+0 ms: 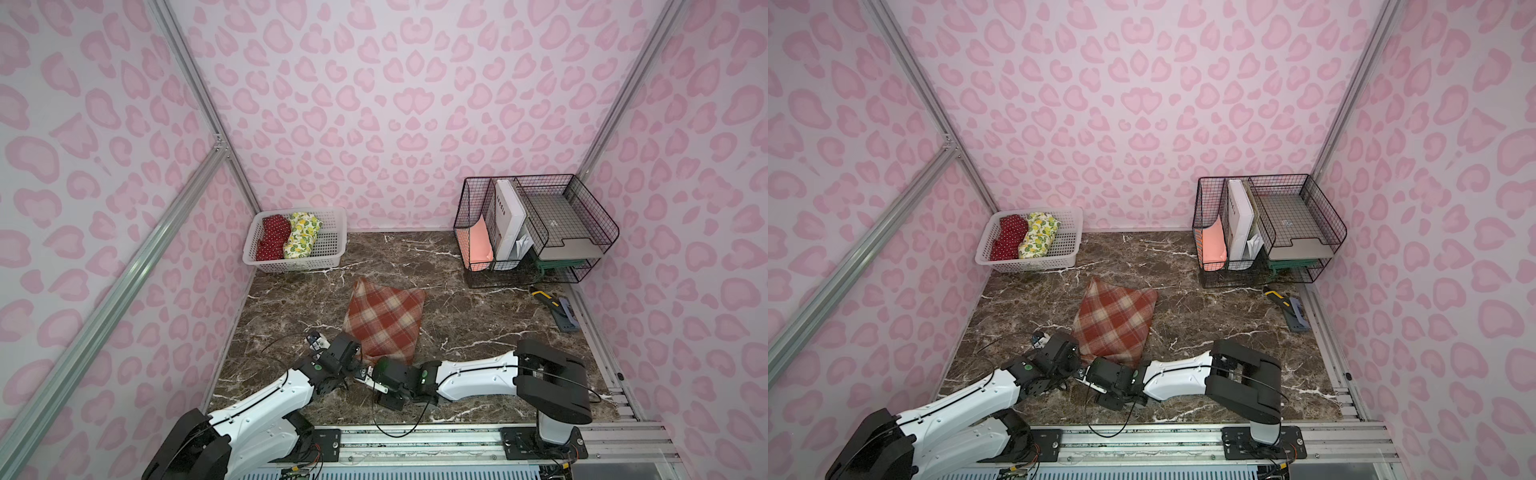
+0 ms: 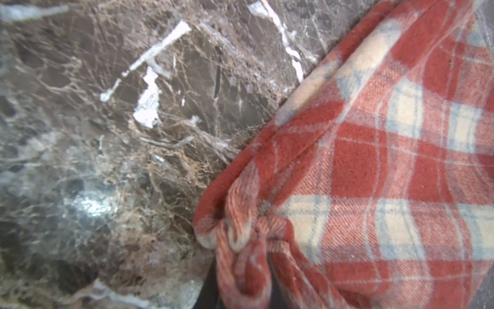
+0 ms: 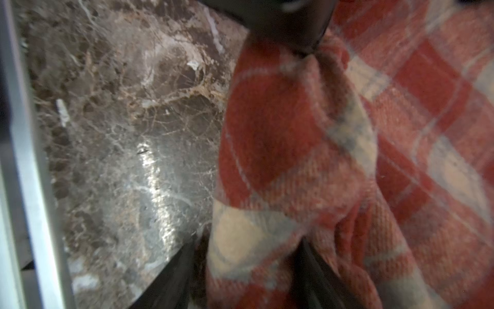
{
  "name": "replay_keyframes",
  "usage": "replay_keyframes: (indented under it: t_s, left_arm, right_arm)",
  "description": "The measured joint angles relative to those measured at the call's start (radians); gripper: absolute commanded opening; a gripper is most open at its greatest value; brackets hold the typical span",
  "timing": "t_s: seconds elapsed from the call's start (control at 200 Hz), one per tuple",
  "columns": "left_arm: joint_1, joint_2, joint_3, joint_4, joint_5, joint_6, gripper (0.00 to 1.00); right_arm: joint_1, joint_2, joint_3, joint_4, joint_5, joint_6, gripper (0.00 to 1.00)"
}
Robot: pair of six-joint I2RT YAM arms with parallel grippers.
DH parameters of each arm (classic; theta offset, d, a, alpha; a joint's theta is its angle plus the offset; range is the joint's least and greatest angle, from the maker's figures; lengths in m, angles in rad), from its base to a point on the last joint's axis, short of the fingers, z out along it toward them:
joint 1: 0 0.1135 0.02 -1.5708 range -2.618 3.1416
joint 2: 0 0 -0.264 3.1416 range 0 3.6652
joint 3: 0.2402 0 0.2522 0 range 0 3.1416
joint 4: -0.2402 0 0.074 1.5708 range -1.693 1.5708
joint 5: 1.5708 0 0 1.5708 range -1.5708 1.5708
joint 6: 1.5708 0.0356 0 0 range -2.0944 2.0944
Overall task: Roll up the skirts
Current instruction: Roll the skirt at the center of the board.
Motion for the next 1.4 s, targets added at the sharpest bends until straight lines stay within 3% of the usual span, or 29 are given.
replay_keyframes:
  t_s: [0.095,0.255,0.35,0.4,0.475,0.535,0.56,0.78,0.99,1.17,1.4]
  left_arm:
    - [0.005,-0.001,-0.002,0.004,0.005,0.0,0.0]
    - [0.017,-0.016,-0.007,0.007,0.021,0.0,0.0]
    - [0.028,-0.04,-0.014,0.005,0.031,0.0,0.0]
    - [0.038,-0.064,-0.016,-0.01,0.041,0.0,0.18]
    - [0.056,-0.113,-0.016,-0.041,0.051,0.006,0.55]
    - [0.071,-0.173,-0.015,-0.094,0.048,0.007,0.91]
    - [0.078,-0.199,-0.014,-0.12,0.044,0.007,0.98]
    - [0.112,-0.524,0.005,-0.331,-0.045,0.038,0.98]
    - [0.116,-0.686,-0.032,-0.436,-0.055,0.036,0.98]
    - [0.116,-0.658,-0.02,-0.441,-0.051,0.046,0.98]
    - [0.116,-0.522,0.063,-0.402,-0.049,0.087,0.98]
  right_arm:
    - [0.03,0.024,0.01,-0.001,0.103,0.029,0.47]
    - [0.06,0.063,0.029,-0.008,0.266,0.039,0.0]
    - [0.07,0.066,0.029,-0.011,0.296,0.037,0.0]
    - [0.071,0.061,0.032,-0.014,0.295,0.035,0.0]
    - [0.066,0.049,0.046,-0.036,0.266,0.024,0.0]
    - [0.045,0.024,0.063,-0.092,0.185,0.019,0.0]
    - [0.027,0.011,0.076,-0.127,0.13,0.016,0.0]
    - [-0.179,-0.054,0.215,-0.341,-0.483,-0.003,0.0]
    - [-0.391,0.154,0.381,-0.45,-0.953,-0.089,0.0]
    - [-0.513,0.356,0.524,-0.559,-1.168,-0.177,0.0]
    - [-0.552,0.455,0.555,-0.601,-1.273,-0.225,0.0]
